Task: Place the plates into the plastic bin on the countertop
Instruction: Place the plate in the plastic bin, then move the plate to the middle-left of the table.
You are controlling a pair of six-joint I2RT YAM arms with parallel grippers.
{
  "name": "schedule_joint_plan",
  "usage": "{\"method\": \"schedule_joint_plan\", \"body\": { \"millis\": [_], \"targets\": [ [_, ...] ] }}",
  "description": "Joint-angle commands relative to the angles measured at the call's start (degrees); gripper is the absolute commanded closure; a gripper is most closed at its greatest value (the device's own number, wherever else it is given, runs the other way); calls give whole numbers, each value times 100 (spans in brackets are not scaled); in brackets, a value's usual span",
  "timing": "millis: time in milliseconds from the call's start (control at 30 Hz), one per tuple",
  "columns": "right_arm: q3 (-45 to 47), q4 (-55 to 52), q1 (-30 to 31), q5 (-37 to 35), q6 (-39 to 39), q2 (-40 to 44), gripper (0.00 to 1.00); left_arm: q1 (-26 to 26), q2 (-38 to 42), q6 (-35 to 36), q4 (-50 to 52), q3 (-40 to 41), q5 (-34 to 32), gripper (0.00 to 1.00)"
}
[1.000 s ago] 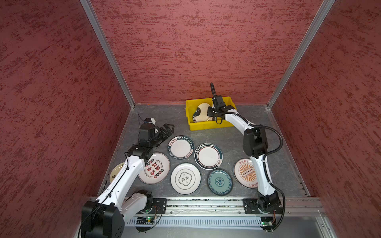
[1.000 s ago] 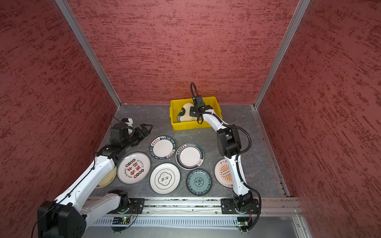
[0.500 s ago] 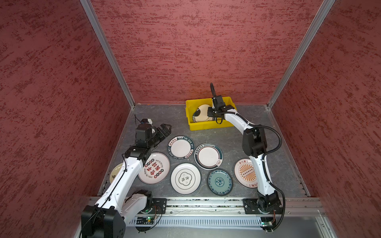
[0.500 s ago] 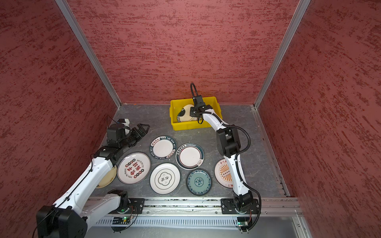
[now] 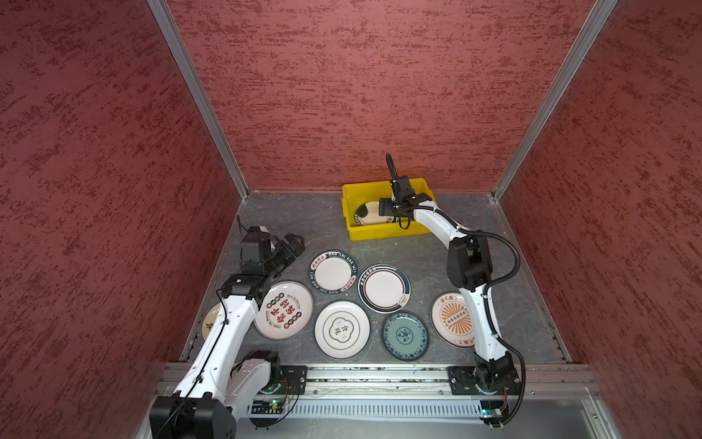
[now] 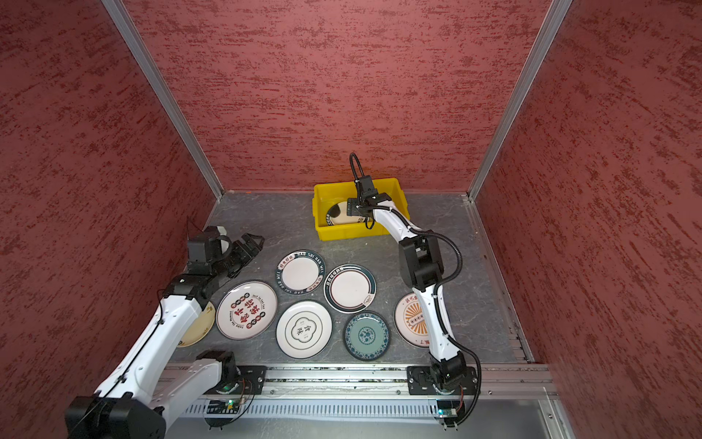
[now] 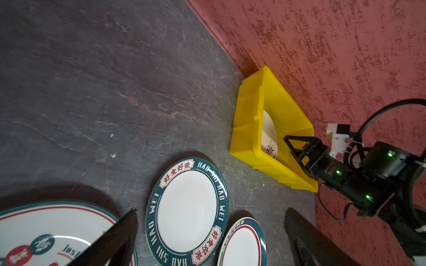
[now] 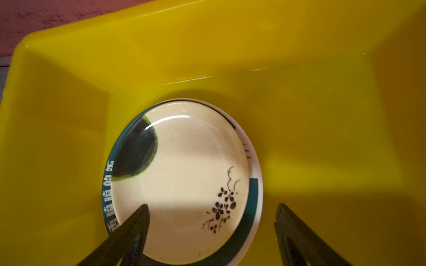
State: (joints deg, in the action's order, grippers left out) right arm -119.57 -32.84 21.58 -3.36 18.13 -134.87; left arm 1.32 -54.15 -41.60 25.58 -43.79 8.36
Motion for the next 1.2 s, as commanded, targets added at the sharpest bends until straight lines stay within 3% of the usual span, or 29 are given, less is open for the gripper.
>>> {"method": "schedule_joint_plan", "body": {
  "millis": [0, 367, 667, 933, 1167],
  "targets": [
    [611, 467, -23, -60, -33, 930, 10, -168, 156, -87, 864, 5, -633, 1],
    [3605, 2284, -23, 1114, 469, 3628, 6, -1936, 569, -323, 1945, 600, -973, 1],
    [4586, 1993, -23, 1869, 273, 4499, 5, -2955, 826, -349, 2056, 1199, -1236, 1],
    [4947, 2135, -23, 2091, 310, 4897, 4, -3184, 467, -887, 2223, 1322, -1767, 1],
    [4904, 2026, -23, 2076, 217, 4923, 4, -3287, 109, -775, 1575, 1761, -1565, 1]
  ]
}}
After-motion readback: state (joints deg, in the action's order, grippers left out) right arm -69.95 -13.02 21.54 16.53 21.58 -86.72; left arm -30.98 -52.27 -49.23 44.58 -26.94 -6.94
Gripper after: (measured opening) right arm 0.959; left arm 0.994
